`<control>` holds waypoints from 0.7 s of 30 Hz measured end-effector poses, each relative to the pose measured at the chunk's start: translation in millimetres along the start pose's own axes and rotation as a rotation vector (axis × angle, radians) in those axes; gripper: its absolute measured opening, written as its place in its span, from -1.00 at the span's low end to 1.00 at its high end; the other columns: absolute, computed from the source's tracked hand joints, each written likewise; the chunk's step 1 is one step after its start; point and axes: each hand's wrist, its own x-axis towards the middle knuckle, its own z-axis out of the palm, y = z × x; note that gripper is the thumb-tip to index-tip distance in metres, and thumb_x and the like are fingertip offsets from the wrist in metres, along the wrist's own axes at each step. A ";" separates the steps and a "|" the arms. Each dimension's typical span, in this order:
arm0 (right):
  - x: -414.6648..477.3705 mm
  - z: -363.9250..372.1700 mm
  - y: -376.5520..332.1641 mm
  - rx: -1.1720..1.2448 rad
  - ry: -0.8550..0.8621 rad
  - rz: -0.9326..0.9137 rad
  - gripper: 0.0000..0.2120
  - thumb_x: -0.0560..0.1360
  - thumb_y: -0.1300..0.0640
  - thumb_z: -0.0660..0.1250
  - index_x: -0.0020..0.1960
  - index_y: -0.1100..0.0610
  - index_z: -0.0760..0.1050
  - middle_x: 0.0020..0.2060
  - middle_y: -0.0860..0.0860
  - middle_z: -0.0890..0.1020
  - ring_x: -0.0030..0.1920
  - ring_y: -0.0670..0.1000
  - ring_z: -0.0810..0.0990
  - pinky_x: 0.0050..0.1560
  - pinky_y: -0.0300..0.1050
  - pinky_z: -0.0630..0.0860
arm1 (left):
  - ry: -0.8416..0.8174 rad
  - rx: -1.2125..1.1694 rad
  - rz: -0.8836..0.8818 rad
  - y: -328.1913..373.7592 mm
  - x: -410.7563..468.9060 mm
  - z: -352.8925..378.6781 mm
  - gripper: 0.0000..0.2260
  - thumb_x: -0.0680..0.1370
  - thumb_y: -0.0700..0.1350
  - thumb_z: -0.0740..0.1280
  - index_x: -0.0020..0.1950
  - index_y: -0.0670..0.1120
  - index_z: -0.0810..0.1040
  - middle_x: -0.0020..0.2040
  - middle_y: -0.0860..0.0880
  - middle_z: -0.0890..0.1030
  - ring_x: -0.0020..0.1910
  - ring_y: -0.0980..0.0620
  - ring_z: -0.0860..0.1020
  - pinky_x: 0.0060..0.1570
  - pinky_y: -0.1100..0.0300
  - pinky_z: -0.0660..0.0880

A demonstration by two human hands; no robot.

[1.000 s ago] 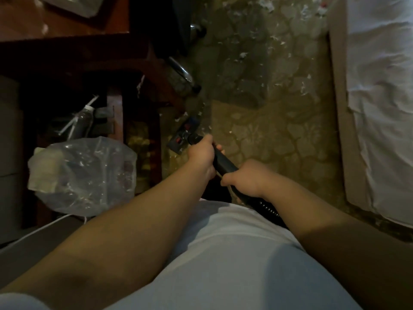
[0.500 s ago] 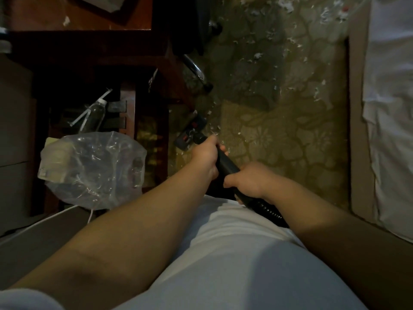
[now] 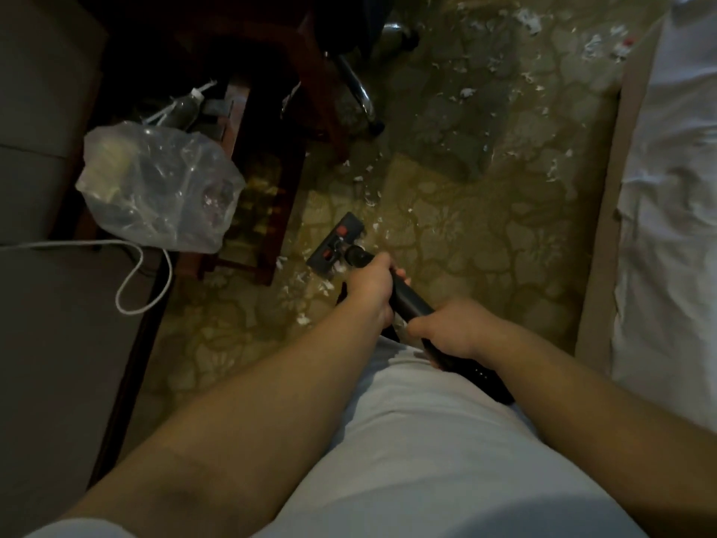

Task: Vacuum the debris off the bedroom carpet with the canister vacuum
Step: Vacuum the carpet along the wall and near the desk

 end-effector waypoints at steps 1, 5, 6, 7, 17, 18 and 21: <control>-6.2 2.2 10.2 -0.006 0.001 0.001 -0.73 0.39 0.02 0.50 -0.07 0.21 0.65 -0.20 0.21 0.74 -0.18 0.22 0.75 -0.08 0.09 0.70 | -0.001 -0.014 -0.006 -12.1 -6.2 -1.1 -0.92 0.53 -0.20 0.34 -0.15 -0.17 0.50 -0.43 -0.04 0.51 -0.42 0.01 0.49 -0.28 0.16 0.54; -29.1 10.9 43.9 -0.029 -0.008 0.033 -0.73 0.39 0.02 0.51 -0.09 0.23 0.67 -0.22 0.20 0.75 -0.28 0.15 0.71 -0.19 -0.04 0.64 | -0.020 -0.005 -0.060 -51.2 -27.4 -5.9 -0.85 0.58 -0.19 0.33 -0.19 -0.15 0.48 -0.45 -0.03 0.49 -0.39 0.00 0.47 -0.21 0.12 0.51; -34.5 12.5 51.3 -0.024 -0.007 0.043 -0.73 0.39 0.02 0.52 -0.09 0.23 0.67 -0.22 0.19 0.75 -0.28 0.15 0.71 -0.21 -0.05 0.63 | -0.025 0.003 -0.071 -59.4 -32.1 -6.3 -0.84 0.59 -0.19 0.32 -0.20 -0.14 0.48 -0.44 -0.03 0.49 -0.39 0.00 0.47 -0.20 0.11 0.50; -39.7 13.5 57.8 -0.015 -0.002 0.052 -0.73 0.39 0.02 0.53 -0.08 0.23 0.67 -0.23 0.19 0.74 -0.28 0.15 0.71 -0.22 -0.05 0.62 | -0.034 0.011 -0.083 -66.3 -36.9 -5.7 -0.83 0.59 -0.18 0.32 -0.20 -0.14 0.48 -0.42 -0.03 0.49 -0.39 0.00 0.48 -0.20 0.10 0.50; -62.7 40.3 68.9 0.022 -0.010 0.063 -0.73 0.43 0.13 0.54 -0.02 0.30 0.61 -0.23 0.25 0.73 -0.29 0.20 0.71 -0.13 0.10 0.68 | -0.091 -0.009 -0.116 -92.0 -49.8 -28.6 -0.95 0.60 -0.19 0.31 -0.04 -0.15 0.50 -0.40 -0.02 0.47 -0.41 0.02 0.44 -0.34 0.13 0.47; -62.9 45.7 64.6 0.016 -0.007 0.062 -0.73 0.43 0.13 0.53 -0.01 0.31 0.61 -0.23 0.25 0.74 -0.30 0.20 0.72 -0.14 0.08 0.68 | -0.093 -0.019 -0.107 -90.4 -48.5 -35.7 -0.96 0.59 -0.19 0.31 -0.03 -0.15 0.50 -0.40 -0.02 0.47 -0.41 0.02 0.44 -0.35 0.13 0.47; -61.7 65.2 46.4 -0.020 -0.006 0.053 -0.74 0.43 0.12 0.52 0.00 0.28 0.62 -0.22 0.23 0.75 -0.22 0.21 0.78 -0.09 0.07 0.71 | -0.089 -0.050 -0.099 -81.0 -40.8 -62.1 -0.93 0.58 -0.18 0.32 -0.09 -0.13 0.49 -0.40 -0.02 0.48 -0.41 0.01 0.45 -0.35 0.13 0.50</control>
